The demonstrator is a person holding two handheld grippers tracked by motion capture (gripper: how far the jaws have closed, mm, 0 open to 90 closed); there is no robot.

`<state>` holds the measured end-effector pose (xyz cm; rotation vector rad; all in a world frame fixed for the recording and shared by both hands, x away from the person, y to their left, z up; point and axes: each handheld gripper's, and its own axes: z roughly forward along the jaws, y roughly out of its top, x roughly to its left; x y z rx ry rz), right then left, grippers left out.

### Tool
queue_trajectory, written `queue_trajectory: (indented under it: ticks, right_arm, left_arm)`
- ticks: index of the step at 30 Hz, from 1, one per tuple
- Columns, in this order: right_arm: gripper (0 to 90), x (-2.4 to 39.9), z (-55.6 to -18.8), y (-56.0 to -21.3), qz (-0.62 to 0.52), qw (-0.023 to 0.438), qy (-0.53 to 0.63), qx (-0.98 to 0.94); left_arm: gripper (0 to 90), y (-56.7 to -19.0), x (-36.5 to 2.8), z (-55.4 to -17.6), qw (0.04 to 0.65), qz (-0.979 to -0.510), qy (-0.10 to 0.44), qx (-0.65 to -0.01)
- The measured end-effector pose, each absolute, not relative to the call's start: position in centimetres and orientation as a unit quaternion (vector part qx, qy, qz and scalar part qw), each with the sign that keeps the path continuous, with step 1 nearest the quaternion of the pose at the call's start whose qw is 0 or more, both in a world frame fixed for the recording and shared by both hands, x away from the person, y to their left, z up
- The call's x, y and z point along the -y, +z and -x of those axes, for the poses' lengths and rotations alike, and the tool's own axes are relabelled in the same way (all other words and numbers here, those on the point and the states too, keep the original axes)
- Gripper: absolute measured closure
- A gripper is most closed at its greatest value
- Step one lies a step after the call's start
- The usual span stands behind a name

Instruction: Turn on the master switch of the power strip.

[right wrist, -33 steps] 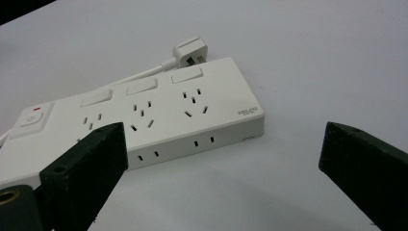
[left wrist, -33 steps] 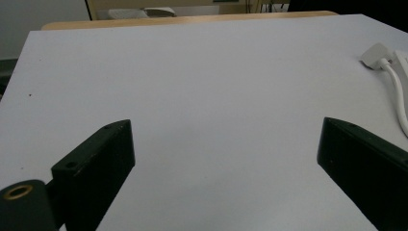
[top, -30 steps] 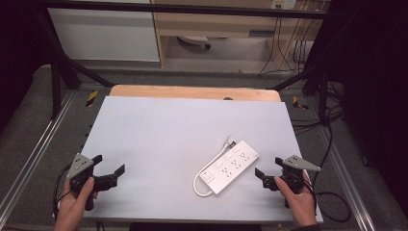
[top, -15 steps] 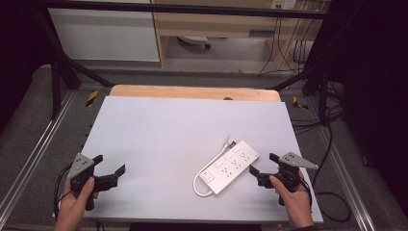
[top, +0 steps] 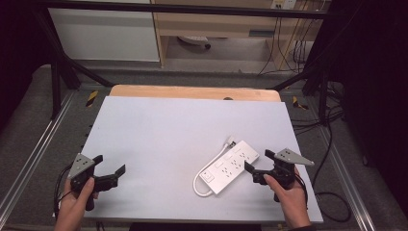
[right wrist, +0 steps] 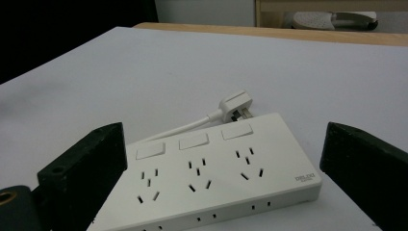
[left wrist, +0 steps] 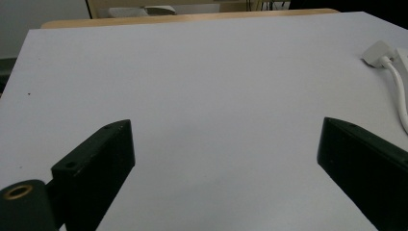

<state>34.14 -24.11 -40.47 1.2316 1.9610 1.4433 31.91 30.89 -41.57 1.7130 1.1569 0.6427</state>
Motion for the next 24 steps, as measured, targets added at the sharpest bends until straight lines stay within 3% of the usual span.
queue_trajectory:
  ticks: [24]
  right_arm:
    - [4.0,21.0,-35.6,-38.7,-0.428,0.201,0.528,-0.705]
  left_arm:
    - [5.9,-41.6,-30.9,-31.9,0.468,-0.699,0.263,-0.472]
